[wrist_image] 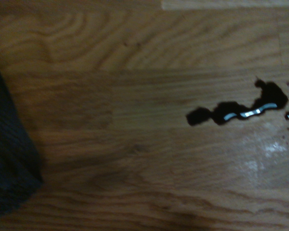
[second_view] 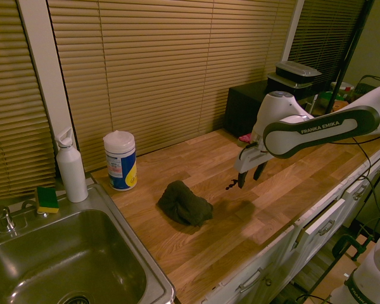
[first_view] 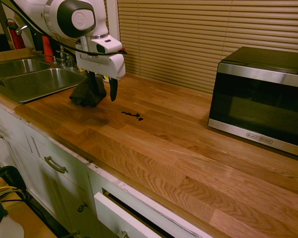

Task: Clear the spill

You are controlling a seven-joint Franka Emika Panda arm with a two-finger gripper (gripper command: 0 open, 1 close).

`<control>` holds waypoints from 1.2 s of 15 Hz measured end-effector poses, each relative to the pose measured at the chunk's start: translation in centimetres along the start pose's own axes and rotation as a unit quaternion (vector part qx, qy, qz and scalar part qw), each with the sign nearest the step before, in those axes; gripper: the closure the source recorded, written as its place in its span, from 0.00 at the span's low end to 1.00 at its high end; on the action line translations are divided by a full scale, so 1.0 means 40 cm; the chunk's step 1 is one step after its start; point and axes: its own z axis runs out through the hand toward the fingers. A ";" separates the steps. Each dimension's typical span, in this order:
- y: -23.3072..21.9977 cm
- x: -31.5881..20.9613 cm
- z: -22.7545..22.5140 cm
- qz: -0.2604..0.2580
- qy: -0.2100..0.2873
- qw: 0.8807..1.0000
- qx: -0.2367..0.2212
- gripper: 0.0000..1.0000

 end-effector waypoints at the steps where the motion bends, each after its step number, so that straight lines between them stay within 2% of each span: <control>1: -0.030 -0.011 -0.013 -0.006 0.003 1.000 0.005 0.00; 9: -0.307 -0.143 -0.001 -0.059 0.000 0.998 0.026 0.00; 17: -0.412 -0.259 0.070 -0.089 0.018 0.996 0.023 0.00; 18: -0.425 -0.261 0.083 -0.090 0.021 0.996 0.020 1.00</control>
